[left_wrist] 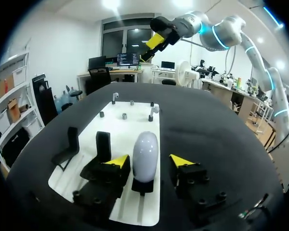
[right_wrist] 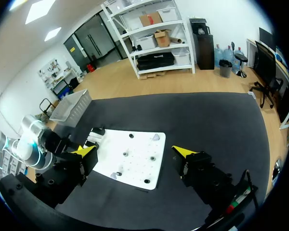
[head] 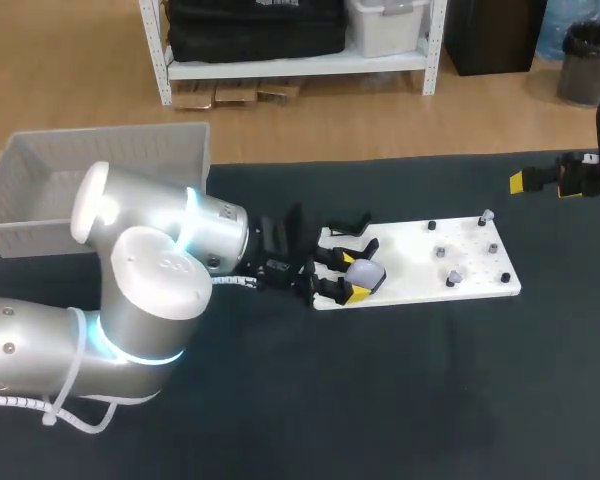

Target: Pick up each earbud case from the left stands, insert the matching earbuds, close the lid, and place the case in the box.

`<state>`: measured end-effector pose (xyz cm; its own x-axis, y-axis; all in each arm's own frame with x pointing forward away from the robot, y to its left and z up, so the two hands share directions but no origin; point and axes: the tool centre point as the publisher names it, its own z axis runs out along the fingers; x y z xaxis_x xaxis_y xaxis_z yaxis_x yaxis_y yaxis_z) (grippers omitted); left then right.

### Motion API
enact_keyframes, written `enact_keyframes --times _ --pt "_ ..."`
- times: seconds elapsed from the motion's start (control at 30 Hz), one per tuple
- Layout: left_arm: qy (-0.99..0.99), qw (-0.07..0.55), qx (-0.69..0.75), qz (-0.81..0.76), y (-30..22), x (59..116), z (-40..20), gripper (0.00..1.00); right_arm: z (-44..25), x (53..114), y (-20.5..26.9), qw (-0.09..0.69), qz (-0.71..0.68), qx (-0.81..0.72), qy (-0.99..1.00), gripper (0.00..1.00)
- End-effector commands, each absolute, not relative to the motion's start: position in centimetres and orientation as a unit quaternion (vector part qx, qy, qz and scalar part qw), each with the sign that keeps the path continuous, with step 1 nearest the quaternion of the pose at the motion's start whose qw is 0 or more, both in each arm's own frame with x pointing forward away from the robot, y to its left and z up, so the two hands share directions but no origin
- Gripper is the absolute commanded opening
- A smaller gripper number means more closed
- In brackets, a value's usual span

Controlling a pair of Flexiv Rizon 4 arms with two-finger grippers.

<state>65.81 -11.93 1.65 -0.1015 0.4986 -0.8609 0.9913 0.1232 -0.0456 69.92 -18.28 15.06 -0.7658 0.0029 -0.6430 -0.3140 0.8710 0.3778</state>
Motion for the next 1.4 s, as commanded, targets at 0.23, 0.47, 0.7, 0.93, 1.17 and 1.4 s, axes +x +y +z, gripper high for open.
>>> enact_keyframes --times 0.23,0.47,0.7,0.93,1.17,1.4 --pt "0.654 0.364 0.564 -0.35 -12.15 66.04 1.29 0.48 15.03 69.94 -18.38 0.331 0.241 -0.087 0.908 1.0" --pt "0.656 0.362 0.56 -0.354 -12.2 66.01 1.01 0.46 15.03 69.94 -18.38 0.331 0.241 -0.087 0.908 1.0" --pt "0.657 0.365 0.557 -0.354 -12.18 66.24 1.03 0.4 15.03 69.94 -18.38 0.331 0.241 -0.087 0.908 1.0" --pt "0.659 0.367 0.553 -0.354 -12.12 66.36 0.86 0.37 15.03 69.94 -18.38 0.331 0.241 -0.087 0.908 1.0" --pt "0.659 0.366 0.551 -0.357 -12.09 66.39 0.69 0.0 15.03 69.94 -18.38 0.331 0.241 -0.087 0.908 1.0" --pt "0.656 0.369 0.551 -0.36 -11.87 66.06 1.26 0.0 15.03 69.94 -18.38 0.331 0.241 -0.087 0.908 1.0"
